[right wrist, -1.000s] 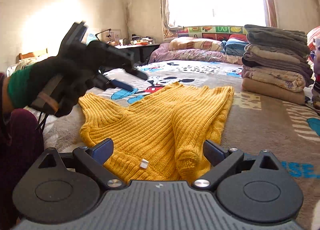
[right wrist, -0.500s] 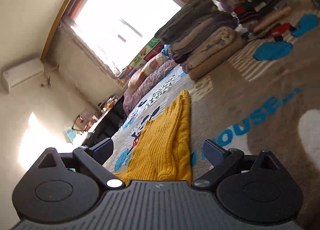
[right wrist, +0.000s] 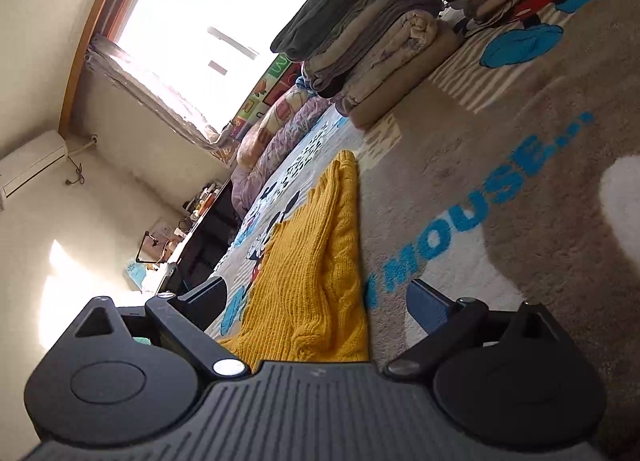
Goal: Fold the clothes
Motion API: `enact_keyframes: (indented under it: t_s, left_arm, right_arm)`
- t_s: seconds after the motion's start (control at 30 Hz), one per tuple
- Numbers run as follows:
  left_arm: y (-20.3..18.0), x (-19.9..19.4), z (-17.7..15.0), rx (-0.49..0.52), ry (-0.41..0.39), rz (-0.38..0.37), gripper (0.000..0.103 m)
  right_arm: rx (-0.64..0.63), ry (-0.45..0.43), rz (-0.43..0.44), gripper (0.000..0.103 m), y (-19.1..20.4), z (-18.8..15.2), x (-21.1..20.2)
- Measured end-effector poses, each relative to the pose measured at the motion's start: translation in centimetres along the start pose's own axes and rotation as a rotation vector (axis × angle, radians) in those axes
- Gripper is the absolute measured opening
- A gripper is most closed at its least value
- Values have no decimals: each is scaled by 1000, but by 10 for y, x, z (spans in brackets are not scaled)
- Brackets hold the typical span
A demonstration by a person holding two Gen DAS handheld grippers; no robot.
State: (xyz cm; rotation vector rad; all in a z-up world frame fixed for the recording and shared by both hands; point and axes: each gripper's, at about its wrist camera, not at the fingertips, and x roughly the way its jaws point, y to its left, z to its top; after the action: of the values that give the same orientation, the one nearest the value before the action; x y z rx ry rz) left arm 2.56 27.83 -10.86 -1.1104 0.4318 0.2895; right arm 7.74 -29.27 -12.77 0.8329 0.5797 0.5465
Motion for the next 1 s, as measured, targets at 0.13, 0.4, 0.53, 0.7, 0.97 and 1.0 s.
enact_keyframes:
  t_s: [0.13,0.4,0.53,0.7,0.97,1.0]
  left_arm:
    - [-3,12,4,45,-30,-10,59]
    - [-4,19,2,41,-75,13,7]
    - [-40,5,-11,177,-109,-58,6]
    - [-100,-8,-48,436,-111,-135,6]
    - [-173,-6,-135,785,-73,-221,6]
    - [-181,-3,-146,826,-68,-223,6]
  right_arm:
    - [-4,13,-9,96,-2,0,5]
    - [6,14,-16,96,-6,0,4]
    - [20,7,-10,96,-6,1,3]
    - [10,16,7,96,-3,0,7]
    - [4,18,90,96,4,1,5]
    - [3,17,105,96,5,1,4]
